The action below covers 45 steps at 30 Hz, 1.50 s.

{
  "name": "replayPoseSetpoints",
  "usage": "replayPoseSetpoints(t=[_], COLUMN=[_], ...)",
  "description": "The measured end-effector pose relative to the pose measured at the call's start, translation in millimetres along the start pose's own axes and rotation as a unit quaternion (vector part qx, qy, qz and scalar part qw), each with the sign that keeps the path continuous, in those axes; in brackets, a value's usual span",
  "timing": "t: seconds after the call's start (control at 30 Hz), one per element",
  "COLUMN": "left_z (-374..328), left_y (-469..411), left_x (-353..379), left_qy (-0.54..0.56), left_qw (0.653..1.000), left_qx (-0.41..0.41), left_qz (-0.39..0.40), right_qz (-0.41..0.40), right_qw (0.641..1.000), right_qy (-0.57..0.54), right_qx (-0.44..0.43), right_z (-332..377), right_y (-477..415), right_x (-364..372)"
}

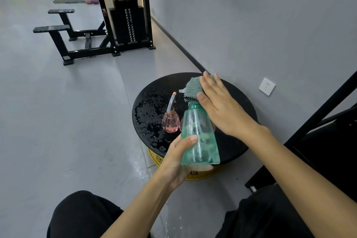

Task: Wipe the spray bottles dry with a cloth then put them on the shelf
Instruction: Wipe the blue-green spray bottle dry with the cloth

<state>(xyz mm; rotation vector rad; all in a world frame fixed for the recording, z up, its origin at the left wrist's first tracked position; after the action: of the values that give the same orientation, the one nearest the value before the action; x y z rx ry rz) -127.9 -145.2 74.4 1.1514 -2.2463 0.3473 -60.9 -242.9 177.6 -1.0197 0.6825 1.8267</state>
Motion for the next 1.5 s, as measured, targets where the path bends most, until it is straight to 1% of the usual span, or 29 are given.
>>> replayPoseSetpoints(t=[0.13, 0.2, 0.3, 0.4, 0.5, 0.6, 0.67, 0.87, 1.0, 1.1, 1.17, 1.3, 1.4, 1.5], left_z=[-2.3, -1.1, -0.5, 0.2, -0.3, -2.6, -3.0, -3.2, -3.4, -0.8, 2.6, 6.6, 7.1, 7.6], left_y=[1.1, 0.8, -0.9, -2.1, -1.6, -0.1, -0.2, -4.9, -4.9, -3.9, -3.5, -3.7, -3.2, -2.7], left_x=[-4.9, -3.7, 2.6, 3.4, -0.4, -4.5, -4.2, 3.0, -4.0, -4.7, -0.5, 5.9, 4.9, 3.9], left_qy=[0.000, -0.001, -0.010, -0.008, 0.003, 0.011, 0.006, -0.018, -0.007, -0.012, -0.011, -0.016, -0.014, 0.005], left_qw=[1.000, 1.000, 1.000, 1.000, 1.000, 1.000, 1.000, 1.000, 1.000, 1.000, 1.000, 1.000, 1.000, 1.000], left_qx=[0.001, 0.000, -0.001, -0.003, -0.005, -0.001, -0.005, -0.009, -0.003, -0.007, -0.015, -0.024, -0.023, -0.026], left_qz=[-0.013, -0.010, -0.003, -0.002, -0.004, -0.013, -0.011, -0.012, -0.022, -0.020, -0.010, 0.001, 0.001, 0.004], right_qz=[0.034, 0.038, 0.020, 0.011, 0.034, 0.065, 0.080, 0.041, 0.069, 0.084, 0.079, 0.058, 0.040, -0.014], right_qw=[0.998, 0.998, 0.996, 0.997, 0.997, 0.992, 0.991, 0.996, 0.991, 0.984, 0.980, 0.986, 0.992, 0.997], right_qy=[0.036, 0.050, 0.091, 0.078, 0.074, 0.103, 0.106, 0.081, 0.109, 0.148, 0.178, 0.155, 0.116, 0.080], right_qx=[-0.028, -0.020, 0.008, 0.024, 0.009, -0.021, -0.021, -0.002, -0.044, -0.047, -0.029, 0.010, 0.011, -0.010], right_z=[12.5, 9.7, 1.4, -1.3, 4.1, 11.8, 8.8, 4.2, 23.2, 29.2, 25.2, 10.9, 8.2, 13.2], right_y=[16.2, 14.4, 1.3, -10.0, -5.7, 7.4, 7.6, -15.0, -0.3, 7.6, 2.0, -13.2, -19.2, -18.6], right_x=[19.2, 17.0, 4.5, -6.4, 1.5, 17.8, 16.4, -8.7, 5.9, 15.5, 13.9, 1.3, -2.0, -1.9])
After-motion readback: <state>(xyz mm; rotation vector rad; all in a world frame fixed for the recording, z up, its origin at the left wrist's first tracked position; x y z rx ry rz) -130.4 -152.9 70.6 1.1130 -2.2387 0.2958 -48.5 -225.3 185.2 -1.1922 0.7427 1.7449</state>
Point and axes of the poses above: each hand's wrist, its own y-axis away from the middle knuckle, its own x-axis out of the palm, z = x × y, the point moved 6 cm from there along -y, towards the middle knuckle, and after that the axes turned 13 degrees about z, right-handed, at the moved point
